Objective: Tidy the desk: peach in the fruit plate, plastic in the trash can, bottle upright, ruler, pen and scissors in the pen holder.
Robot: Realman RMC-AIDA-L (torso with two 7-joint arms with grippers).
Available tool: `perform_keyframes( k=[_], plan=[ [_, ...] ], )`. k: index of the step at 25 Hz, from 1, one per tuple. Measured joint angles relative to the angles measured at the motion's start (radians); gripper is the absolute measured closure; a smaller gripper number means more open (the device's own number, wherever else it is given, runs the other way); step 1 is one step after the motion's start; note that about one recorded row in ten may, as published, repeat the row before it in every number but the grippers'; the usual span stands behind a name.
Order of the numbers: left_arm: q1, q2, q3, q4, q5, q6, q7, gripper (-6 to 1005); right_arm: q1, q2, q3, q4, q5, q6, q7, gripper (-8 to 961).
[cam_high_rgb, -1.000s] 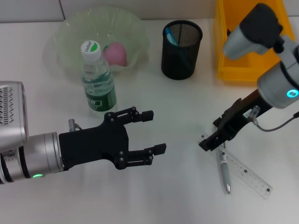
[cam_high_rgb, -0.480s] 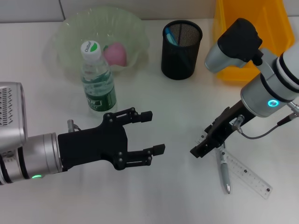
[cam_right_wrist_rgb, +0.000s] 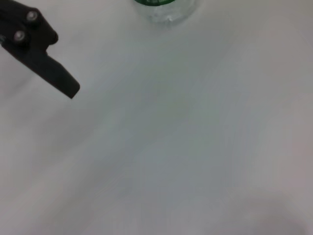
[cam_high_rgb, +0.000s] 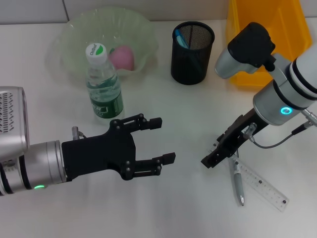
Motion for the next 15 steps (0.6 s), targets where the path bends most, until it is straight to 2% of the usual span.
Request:
perform_keyframes(
  k=[8,15],
  plan=[
    [0.001,0.000,0.000,0.000,0.000,-0.001,0.000,201,0.008,0.000,-0.053,0.006,-0.007,0.020,0.031,163],
    [0.001,-0.001,0.000,0.000,0.000,-0.001,0.000,201,0.014,-0.001,-0.056,0.006,-0.016,0.021,0.043,179]
  ],
)
